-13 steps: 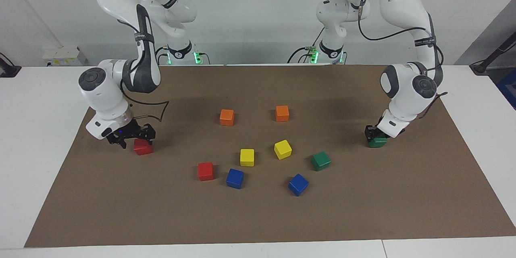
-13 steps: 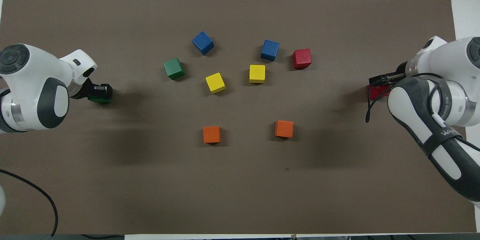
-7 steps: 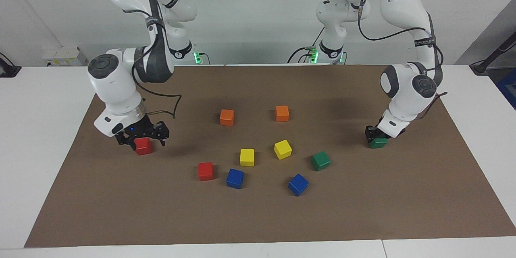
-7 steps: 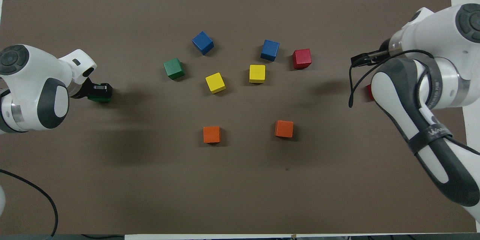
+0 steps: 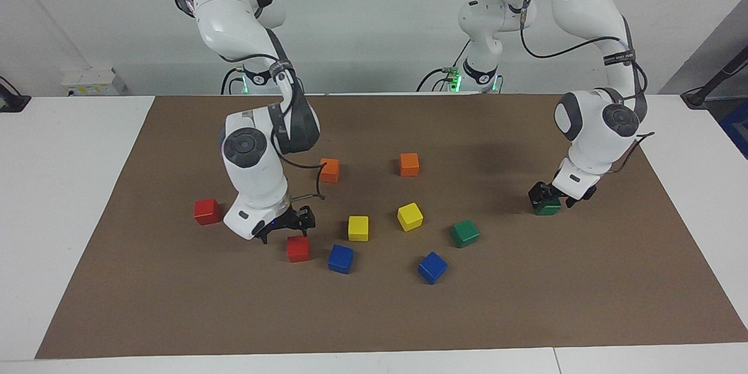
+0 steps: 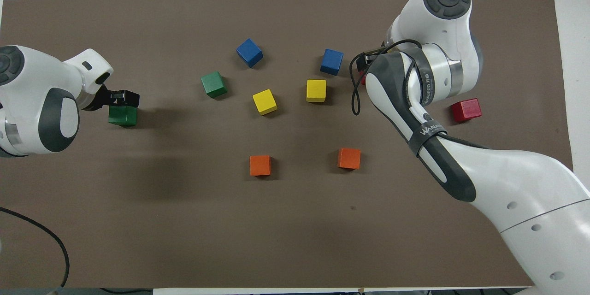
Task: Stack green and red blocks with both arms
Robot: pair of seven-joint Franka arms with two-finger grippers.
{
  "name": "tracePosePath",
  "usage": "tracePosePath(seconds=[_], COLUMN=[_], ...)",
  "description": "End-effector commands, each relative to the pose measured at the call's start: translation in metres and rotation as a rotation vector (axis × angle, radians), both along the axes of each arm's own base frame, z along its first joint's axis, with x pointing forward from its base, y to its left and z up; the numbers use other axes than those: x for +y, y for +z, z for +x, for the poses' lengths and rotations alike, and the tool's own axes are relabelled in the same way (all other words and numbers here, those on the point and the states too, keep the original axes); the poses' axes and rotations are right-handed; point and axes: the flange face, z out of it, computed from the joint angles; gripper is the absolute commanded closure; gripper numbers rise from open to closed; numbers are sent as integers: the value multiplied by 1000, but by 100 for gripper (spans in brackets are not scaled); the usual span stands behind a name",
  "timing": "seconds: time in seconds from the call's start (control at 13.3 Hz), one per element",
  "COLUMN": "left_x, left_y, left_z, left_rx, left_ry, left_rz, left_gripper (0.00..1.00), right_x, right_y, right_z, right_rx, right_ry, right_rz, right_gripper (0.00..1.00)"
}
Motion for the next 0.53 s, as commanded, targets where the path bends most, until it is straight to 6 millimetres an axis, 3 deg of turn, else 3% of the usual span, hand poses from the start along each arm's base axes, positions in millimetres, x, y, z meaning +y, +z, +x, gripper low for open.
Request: tracePosePath(seconds=[0.0, 0.08, 0.23, 0.38, 0.45], left_x=[-4, -13, -71, -108, -131], left_y=[17, 20, 34, 47, 43], left_z=[12, 20, 34, 46, 46], left_rx=[1, -5, 3, -10, -3], left_ry=[33, 61, 136, 187, 198], left_rz=[-60, -98, -121, -130, -132], left_gripper=[0, 0, 0, 0, 0], right_x=[14, 15, 16, 8, 8], right_y=[1, 0, 0, -5, -5], right_z=[5, 6, 7, 9, 8], right_rx=[-34, -41, -51, -51, -49], right_ry=[-15, -20, -31, -67, -76], right_rz=[-15, -11, 7, 12, 14], right_gripper=[0, 0, 0, 0, 0])
